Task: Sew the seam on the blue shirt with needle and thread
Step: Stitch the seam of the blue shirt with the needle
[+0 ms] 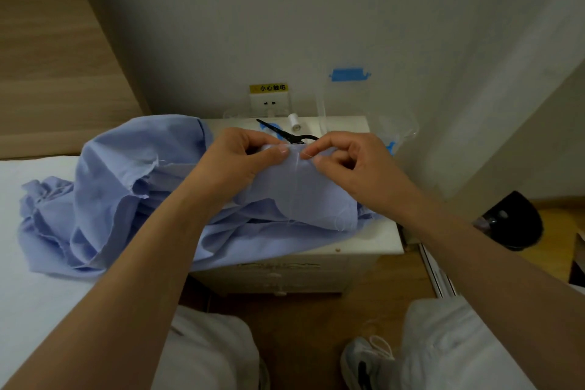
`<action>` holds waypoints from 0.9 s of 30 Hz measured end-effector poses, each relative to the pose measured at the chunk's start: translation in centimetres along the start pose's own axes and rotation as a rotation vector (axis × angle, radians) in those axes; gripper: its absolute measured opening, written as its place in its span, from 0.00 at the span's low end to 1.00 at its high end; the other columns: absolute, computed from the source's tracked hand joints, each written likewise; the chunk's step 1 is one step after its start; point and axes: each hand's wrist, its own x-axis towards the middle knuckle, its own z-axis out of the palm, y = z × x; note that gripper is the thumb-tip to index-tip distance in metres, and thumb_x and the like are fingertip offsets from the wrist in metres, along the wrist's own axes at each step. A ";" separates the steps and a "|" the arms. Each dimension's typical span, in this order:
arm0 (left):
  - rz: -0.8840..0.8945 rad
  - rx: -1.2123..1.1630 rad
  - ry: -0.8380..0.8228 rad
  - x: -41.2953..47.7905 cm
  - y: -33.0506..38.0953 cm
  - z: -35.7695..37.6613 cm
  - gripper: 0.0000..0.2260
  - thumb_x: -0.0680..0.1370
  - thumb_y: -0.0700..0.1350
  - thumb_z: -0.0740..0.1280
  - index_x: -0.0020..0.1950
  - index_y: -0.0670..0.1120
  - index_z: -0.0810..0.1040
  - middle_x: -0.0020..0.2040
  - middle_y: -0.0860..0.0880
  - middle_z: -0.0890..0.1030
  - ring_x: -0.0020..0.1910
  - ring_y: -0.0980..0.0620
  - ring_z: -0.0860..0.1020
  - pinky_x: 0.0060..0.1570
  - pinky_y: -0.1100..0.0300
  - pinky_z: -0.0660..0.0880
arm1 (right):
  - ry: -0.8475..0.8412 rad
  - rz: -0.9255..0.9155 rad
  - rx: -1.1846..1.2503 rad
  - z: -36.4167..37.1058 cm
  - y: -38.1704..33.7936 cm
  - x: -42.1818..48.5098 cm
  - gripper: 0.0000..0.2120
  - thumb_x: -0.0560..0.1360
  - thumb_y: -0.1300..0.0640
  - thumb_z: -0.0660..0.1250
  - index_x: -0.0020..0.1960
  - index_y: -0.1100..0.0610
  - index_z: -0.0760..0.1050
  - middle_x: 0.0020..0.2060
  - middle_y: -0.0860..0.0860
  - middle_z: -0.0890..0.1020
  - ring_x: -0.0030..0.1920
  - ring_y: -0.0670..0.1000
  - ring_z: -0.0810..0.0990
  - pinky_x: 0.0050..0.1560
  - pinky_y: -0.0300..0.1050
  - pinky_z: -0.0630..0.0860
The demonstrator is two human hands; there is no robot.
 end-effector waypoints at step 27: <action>0.006 0.040 0.001 0.2 -0.3 0.1 0.06 0.78 0.45 0.68 0.50 0.46 0.84 0.40 0.51 0.84 0.39 0.61 0.81 0.36 0.71 0.75 | -0.057 0.013 -0.018 -0.1 0.1 -0.1 0.13 0.76 0.67 0.63 0.53 0.55 0.82 0.18 0.46 0.64 0.22 0.44 0.59 0.28 0.31 0.62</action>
